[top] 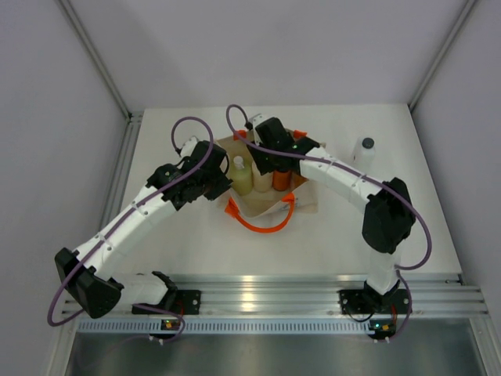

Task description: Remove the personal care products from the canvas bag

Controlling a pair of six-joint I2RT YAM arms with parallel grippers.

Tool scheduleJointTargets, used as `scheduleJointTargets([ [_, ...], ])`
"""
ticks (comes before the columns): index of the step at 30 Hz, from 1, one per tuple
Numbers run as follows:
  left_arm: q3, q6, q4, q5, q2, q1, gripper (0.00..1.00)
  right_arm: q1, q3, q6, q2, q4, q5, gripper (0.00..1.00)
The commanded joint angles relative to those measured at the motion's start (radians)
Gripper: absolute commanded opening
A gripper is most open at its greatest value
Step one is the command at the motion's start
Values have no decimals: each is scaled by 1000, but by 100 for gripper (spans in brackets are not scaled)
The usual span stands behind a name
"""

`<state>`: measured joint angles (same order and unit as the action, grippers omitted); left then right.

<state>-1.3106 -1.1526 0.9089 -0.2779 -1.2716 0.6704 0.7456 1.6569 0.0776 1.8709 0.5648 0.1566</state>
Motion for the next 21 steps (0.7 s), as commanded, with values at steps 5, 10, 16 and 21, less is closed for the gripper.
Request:
scheduleJointTargets([
  [5, 13, 2, 16, 45, 0, 5, 0, 26, 118, -32, -182, -19, 41, 0],
  [10, 10, 1, 16, 48, -9, 5, 0, 38, 162, -47, -207, 23, 46, 0],
  [16, 8, -1, 10, 54, -15, 5, 0, 60, 262, -68, -230, 90, 64, 0],
  [21, 10, -1, 12, 55, -21, 5, 0, 69, 329, -70, -260, 138, 69, 0],
])
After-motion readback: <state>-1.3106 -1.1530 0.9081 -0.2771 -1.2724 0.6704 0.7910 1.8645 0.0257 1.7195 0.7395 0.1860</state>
